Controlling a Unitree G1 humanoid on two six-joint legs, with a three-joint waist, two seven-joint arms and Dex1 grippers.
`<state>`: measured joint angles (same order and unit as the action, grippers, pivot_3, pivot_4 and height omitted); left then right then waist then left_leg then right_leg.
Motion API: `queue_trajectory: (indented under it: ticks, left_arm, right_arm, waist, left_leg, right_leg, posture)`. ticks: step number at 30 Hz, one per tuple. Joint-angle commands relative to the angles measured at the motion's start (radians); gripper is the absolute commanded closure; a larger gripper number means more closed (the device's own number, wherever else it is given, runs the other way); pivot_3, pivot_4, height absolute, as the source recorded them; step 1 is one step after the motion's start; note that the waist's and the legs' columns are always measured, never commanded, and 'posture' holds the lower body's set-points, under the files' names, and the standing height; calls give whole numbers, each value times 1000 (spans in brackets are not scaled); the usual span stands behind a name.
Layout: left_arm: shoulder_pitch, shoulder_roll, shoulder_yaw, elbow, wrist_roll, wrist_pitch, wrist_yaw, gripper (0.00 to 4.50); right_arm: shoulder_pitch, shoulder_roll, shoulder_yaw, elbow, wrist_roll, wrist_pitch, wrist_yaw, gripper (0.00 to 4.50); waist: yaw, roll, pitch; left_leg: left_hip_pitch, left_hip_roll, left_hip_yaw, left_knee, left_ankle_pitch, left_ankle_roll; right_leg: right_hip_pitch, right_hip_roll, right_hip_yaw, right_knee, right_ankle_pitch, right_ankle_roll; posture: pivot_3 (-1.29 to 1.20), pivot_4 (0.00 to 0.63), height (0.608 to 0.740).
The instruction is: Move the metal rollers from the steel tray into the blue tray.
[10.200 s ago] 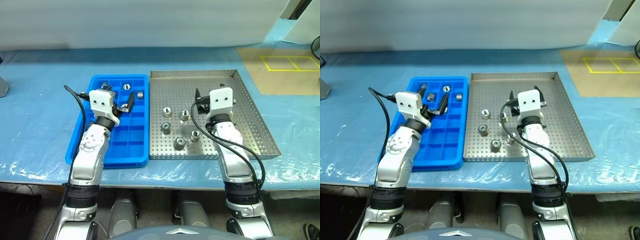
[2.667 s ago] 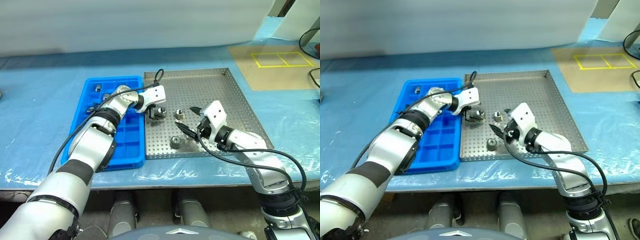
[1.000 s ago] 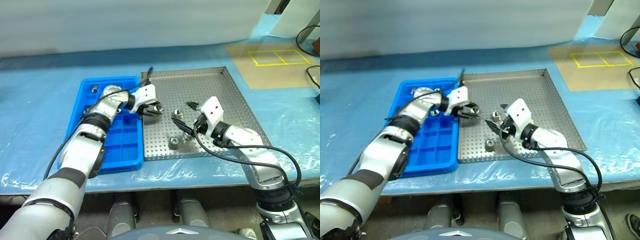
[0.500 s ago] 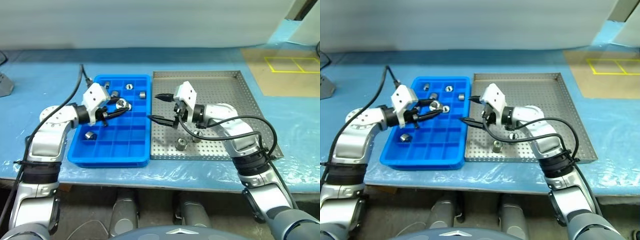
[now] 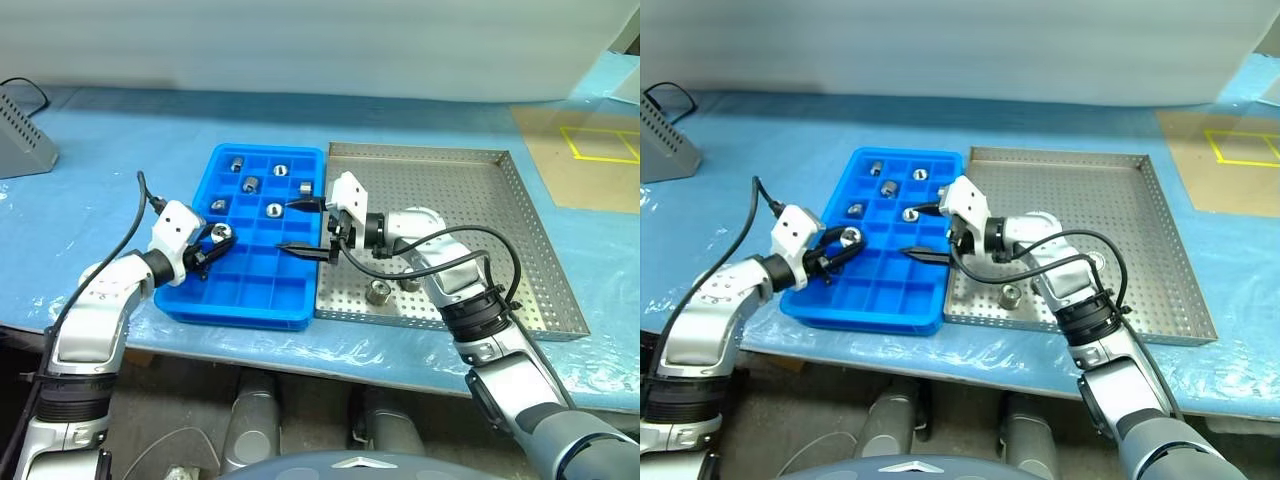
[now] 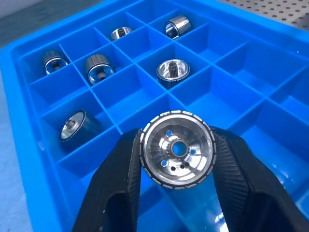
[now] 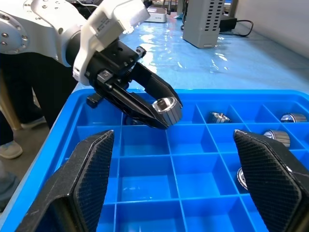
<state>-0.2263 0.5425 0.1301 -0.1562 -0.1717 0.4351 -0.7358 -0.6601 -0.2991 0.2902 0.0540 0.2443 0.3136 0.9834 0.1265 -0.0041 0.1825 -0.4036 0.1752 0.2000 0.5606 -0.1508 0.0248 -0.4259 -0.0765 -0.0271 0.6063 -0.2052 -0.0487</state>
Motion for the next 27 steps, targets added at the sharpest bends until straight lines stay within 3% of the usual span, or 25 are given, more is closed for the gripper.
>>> queue_trajectory:
  ticks: [1,7,15,16,20,27]
  left_arm:
    - [-40,-3,-30,61,12,-49,14,2795]
    - [-100,-41,-68,237,45,-121,63,2795]
    - [-128,-60,-134,268,57,-136,49,2795]
    - [-133,-63,-127,274,51,-131,55,2069]
    - [-167,-59,-132,248,35,-127,30,806]
    - [-300,-60,-113,200,-49,-97,-40,806]
  right_arm:
    - [11,-5,-14,-43,0,-10,-11,411]
    - [55,-27,-25,-92,-5,15,-45,411]
    - [87,-55,-35,-145,-4,42,-81,411]
    - [89,-58,-36,-148,-4,44,-84,411]
    - [95,-64,-38,-154,-5,45,-95,411]
    - [106,-84,-65,-180,5,62,-120,411]
  waist:
    - [-2,0,0]
    - [-6,-1,0]
    - [-6,-1,-1]
    - [-6,-1,-1]
    - [-5,-1,-1]
    - [-10,-2,0]
  left_leg:
    - [0,0,0,0,0,0]
    - [0,0,0,0,0,0]
    - [0,0,0,0,0,0]
    - [0,0,0,0,0,0]
    - [0,-1,0,0,0,0]
    - [-1,-1,0,2,0,0]
  right_leg:
    - [0,0,0,0,0,0]
    - [-1,1,0,0,0,0]
    - [0,1,1,0,0,0]
    - [0,1,1,0,0,0]
    - [0,1,1,0,0,0]
    - [0,0,1,0,0,0]
  posture:
    - [166,150,740]
    - [110,150,740]
    - [70,150,740]
    - [67,150,740]
    - [50,150,740]
    - [-21,150,740]
